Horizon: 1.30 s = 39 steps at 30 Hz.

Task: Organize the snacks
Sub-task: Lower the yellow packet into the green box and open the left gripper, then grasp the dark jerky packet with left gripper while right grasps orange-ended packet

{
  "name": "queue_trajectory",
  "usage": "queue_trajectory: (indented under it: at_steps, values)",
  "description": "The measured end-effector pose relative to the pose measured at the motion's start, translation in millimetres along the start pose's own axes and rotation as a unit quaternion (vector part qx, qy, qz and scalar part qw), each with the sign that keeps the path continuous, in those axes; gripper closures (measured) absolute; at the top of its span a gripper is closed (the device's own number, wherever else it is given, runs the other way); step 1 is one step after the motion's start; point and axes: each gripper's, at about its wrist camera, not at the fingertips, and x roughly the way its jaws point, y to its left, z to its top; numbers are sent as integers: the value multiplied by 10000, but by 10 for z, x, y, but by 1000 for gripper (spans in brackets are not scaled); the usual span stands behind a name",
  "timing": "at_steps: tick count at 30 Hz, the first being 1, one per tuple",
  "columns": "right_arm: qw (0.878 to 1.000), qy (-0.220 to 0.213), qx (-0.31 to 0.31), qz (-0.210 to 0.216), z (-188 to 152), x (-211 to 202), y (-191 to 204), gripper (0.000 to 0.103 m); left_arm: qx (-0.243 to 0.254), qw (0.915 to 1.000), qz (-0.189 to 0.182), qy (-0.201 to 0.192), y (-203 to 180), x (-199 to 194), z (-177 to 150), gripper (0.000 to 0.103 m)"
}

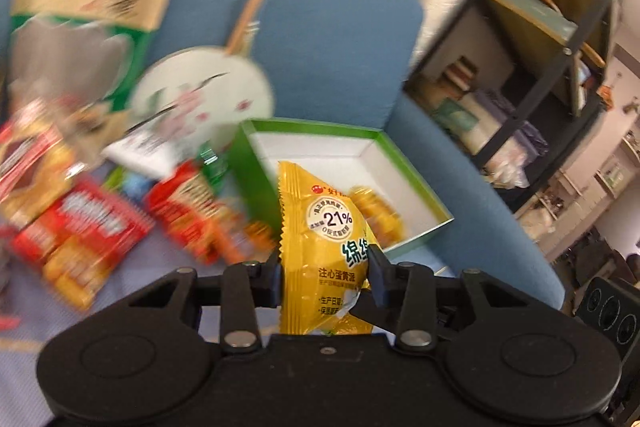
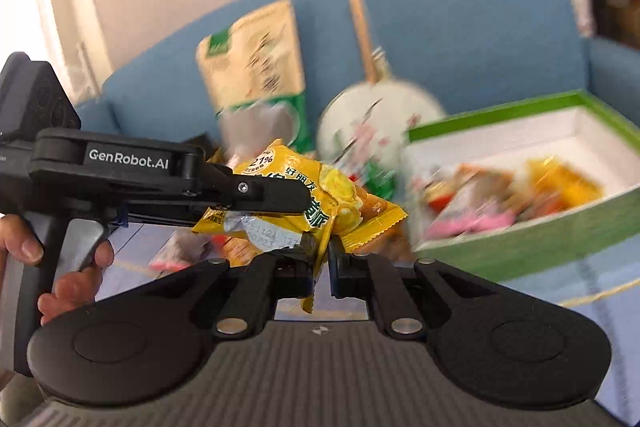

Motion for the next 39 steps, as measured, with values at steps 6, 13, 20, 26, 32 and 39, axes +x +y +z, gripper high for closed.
queue_trajectory:
  at_steps: [6, 13, 20, 26, 32, 39]
  values:
    - [9983, -290, -11, -507, 187, -83, -451, 91, 262, 9990, -365, 27, -341, 515, 230, 52]
    - [9948, -365, 71, -948, 288, -104, -975, 91, 461, 9967, -644, 184, -574, 1076, 324, 52]
    - [9922, -292, -380, -1152, 177, 209, -1085, 69, 539, 9984, -42, 172, -538, 1335, 313, 0]
    - [9799, -236, -891, -1768, 49, 313, -989, 24, 308, 9987, 415, -51, -373, 1149, 256, 0]
    - [9821, -545, -819, -1606, 135, 70, -823, 4, 534, 9949, 825, -209, -380, 857, 210, 0]
    - [9870, -505, -814, -1293, 69, -95, -601, 0, 398, 9903, 1293, -329, -321, 421, 37, 0]
